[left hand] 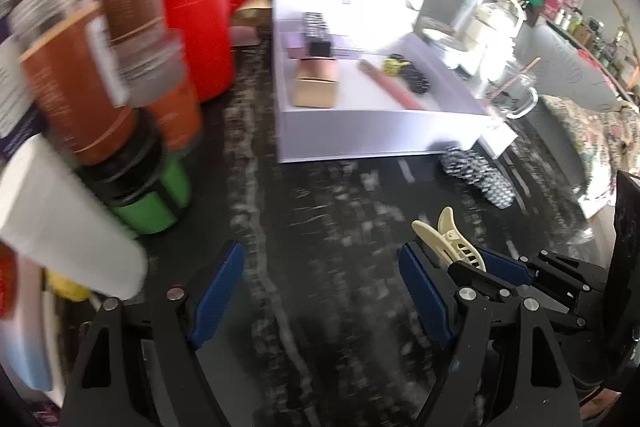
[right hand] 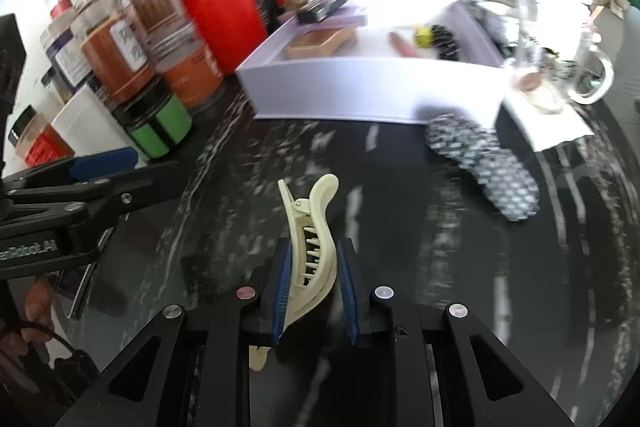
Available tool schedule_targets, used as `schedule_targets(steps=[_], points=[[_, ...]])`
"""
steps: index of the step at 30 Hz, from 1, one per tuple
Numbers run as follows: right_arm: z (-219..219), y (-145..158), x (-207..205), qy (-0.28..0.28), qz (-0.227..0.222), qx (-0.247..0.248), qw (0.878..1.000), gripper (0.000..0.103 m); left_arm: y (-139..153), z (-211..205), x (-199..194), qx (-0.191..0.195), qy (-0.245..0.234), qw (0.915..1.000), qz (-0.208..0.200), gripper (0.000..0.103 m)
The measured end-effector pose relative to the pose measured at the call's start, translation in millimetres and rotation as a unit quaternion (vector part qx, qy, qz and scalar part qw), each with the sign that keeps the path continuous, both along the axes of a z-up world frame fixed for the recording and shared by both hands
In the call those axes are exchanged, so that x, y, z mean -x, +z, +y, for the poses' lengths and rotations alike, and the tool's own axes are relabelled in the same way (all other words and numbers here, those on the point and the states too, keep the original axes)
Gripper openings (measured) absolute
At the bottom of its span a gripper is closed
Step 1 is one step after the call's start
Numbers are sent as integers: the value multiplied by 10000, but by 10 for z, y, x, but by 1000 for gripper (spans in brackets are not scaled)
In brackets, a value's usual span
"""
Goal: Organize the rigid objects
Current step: 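Grasp the gingham scrunchie with the left tool while the right tool holds the claw clip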
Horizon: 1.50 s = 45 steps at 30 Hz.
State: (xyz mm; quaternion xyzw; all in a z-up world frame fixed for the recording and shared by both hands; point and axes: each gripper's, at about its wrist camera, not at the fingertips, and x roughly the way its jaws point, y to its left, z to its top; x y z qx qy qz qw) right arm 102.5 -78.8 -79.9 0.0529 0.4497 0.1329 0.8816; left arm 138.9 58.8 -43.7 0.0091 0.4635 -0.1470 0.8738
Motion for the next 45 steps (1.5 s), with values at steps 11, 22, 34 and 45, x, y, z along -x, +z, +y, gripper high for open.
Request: schedule_targets(steps=[11, 22, 34, 45], points=[[-757, 139, 168, -702, -158, 51, 9974, 23, -60, -766, -182, 460, -637, 9966, 256, 80], [-1445, 134, 297, -1367, -158, 45, 9905, 23, -111, -1502, -314, 291, -844, 9958, 207, 80], [-1890, 94, 340, -1778, -139, -39, 9840, 23, -248, -2015, -529, -151, -645, 9976, 196, 80], [-2001, 83, 338, -1853, -117, -93, 9826, 23, -434, -1966, -607, -463, -373, 9974, 400, 80]])
